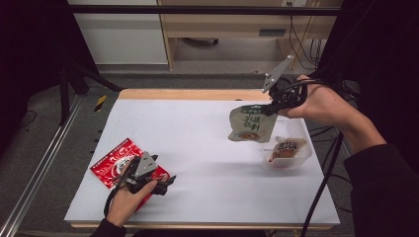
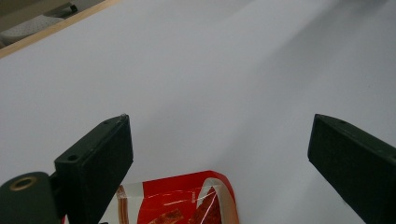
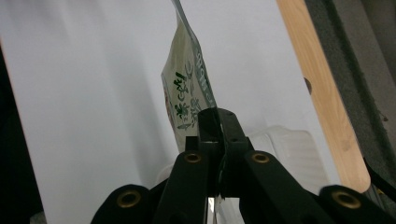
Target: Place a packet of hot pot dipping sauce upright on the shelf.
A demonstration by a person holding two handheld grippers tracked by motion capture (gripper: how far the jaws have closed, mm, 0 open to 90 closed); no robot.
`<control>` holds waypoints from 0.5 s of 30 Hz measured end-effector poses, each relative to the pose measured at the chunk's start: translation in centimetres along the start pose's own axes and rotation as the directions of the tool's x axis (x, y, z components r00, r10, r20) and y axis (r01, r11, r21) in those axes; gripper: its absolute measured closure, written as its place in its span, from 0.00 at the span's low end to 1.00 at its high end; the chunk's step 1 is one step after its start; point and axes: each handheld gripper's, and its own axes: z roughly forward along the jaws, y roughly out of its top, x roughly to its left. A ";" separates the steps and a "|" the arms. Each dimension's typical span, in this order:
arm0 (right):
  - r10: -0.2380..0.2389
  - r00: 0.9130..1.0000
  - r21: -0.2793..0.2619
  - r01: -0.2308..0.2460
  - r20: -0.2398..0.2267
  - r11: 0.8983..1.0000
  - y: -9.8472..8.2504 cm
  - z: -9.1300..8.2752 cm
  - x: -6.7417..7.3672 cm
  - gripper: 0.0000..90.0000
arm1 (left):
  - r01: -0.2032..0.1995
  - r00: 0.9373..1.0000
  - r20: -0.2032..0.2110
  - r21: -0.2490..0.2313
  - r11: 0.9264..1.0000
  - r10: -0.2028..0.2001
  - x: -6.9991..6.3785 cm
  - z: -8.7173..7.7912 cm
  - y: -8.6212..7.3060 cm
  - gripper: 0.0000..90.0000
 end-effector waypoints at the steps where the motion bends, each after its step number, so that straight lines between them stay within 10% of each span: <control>1: 0.001 1.000 -0.001 -0.001 0.006 1.000 0.0 -0.1 -0.3 1.00 | -0.002 1.000 -0.001 0.002 1.000 0.002 0.0 0.0 0.0 0.07; 15: 0.061 0.996 0.000 -0.061 0.070 0.998 -1.8 -1.3 -2.9 1.00 | -0.007 1.000 -0.002 0.008 1.000 0.007 0.0 0.1 -0.1 0.07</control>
